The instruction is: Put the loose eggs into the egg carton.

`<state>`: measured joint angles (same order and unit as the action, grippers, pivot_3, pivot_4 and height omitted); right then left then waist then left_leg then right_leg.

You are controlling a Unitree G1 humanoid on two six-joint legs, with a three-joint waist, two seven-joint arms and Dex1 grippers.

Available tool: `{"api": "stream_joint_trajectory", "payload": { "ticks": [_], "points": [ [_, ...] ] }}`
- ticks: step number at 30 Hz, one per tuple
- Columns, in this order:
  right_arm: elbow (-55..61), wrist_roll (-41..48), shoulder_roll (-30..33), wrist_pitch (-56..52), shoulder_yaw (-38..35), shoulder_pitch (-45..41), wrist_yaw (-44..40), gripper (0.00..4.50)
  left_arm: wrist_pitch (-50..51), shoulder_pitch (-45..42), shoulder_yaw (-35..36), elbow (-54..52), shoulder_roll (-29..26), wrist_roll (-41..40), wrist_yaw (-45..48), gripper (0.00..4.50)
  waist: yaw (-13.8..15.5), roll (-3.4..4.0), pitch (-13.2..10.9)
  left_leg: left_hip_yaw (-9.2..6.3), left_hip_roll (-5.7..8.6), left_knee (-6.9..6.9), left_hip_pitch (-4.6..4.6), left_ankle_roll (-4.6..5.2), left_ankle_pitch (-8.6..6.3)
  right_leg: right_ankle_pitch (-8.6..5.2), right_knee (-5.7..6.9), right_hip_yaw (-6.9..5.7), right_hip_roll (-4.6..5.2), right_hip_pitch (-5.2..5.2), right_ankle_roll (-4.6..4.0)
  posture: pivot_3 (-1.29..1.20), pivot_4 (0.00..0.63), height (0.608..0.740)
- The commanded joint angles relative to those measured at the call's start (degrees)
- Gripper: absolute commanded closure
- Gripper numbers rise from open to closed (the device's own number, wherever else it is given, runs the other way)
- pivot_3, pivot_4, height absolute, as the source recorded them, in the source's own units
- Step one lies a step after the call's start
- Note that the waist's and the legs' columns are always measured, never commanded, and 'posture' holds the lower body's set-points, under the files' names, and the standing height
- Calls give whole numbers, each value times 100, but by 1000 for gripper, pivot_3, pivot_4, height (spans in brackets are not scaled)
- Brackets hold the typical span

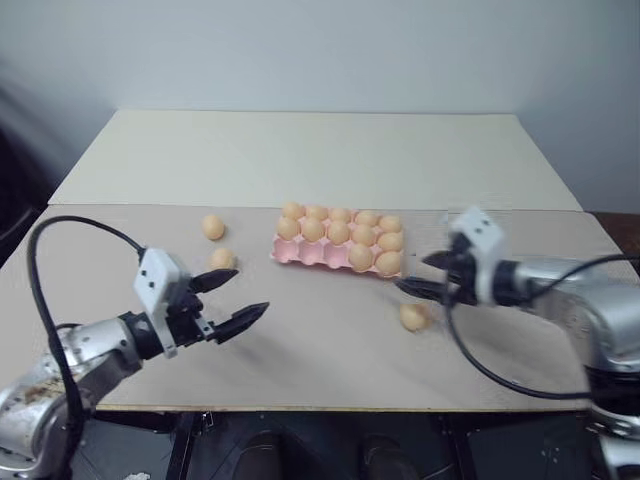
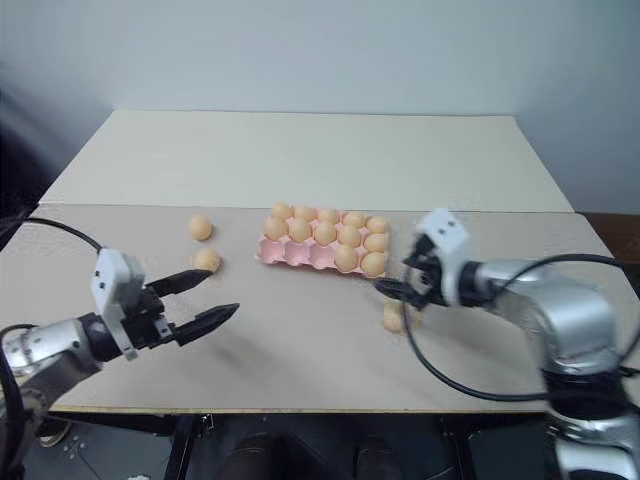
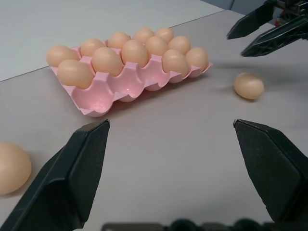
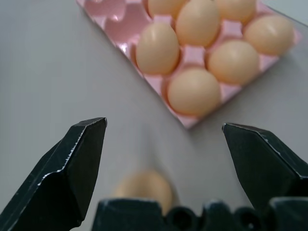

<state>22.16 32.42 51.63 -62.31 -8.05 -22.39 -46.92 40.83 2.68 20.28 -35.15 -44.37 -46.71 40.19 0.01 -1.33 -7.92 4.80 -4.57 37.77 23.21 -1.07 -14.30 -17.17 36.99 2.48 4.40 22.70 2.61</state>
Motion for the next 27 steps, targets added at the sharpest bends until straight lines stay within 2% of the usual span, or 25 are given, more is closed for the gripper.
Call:
{"api": "stream_joint_trajectory", "payload": {
  "ticks": [1, 7, 10, 16, 20, 24, 27],
  "points": [
    [-140, 328, 741, 637, -1096, 350, -1137, 22, -183, -98, 253, 172, -192, -131, 423, 0, -14, 0, 0, 0, -1, 0, -5, 0, 0, 0, -1, 0, -1, -5, 0, 0, 150, 740],
    [-405, 486, 1565, 847, -2119, 1058, -1991, 22, -253, -281, 83, 400, -275, -61, 677, 0, -59, -2, 0, 0, -4, -1, -39, 3, -2, -1, -7, 1, -3, -43, 1, 0, 150, 740],
    [-339, 583, 1619, 836, -2359, 1322, -2121, 22, -252, -387, -42, 436, -231, -27, 700, 0, -56, -2, 0, 0, -4, 0, -37, 3, -2, -1, -8, 2, -3, -43, 1, 0, 150, 740],
    [86, 811, 1418, 575, -2243, 1399, -1714, 22, -243, -543, -184, 486, -197, -12, 724, 0, -62, -2, 0, -1, -4, 0, -37, 3, -2, -1, -4, 3, -4, -41, 1, 0, 150, 740],
    [593, 618, 1065, 339, -1689, 1322, -686, 22, -249, -588, -235, 509, -167, 2, 706, 0, -58, -3, -1, -2, -4, 1, -36, 3, -2, -1, -6, 2, -3, -42, 1, 0, 150, 740],
    [1161, 589, 430, -471, -940, 877, 620, 22, -254, -621, -344, 474, -76, 37, 617, 0, -70, -3, 0, -2, -4, 2, -35, 3, -2, -1, 0, 4, -3, -38, 1, 0, 150, 740],
    [1493, 749, -132, -1163, -768, 553, 1339, 22, -274, -640, -410, 459, 14, 109, 537, 0, -58, -3, 0, -5, -4, 1, -28, 2, -2, -1, -1, 2, -4, -34, 1, 0, 150, 740]
  ]
}}
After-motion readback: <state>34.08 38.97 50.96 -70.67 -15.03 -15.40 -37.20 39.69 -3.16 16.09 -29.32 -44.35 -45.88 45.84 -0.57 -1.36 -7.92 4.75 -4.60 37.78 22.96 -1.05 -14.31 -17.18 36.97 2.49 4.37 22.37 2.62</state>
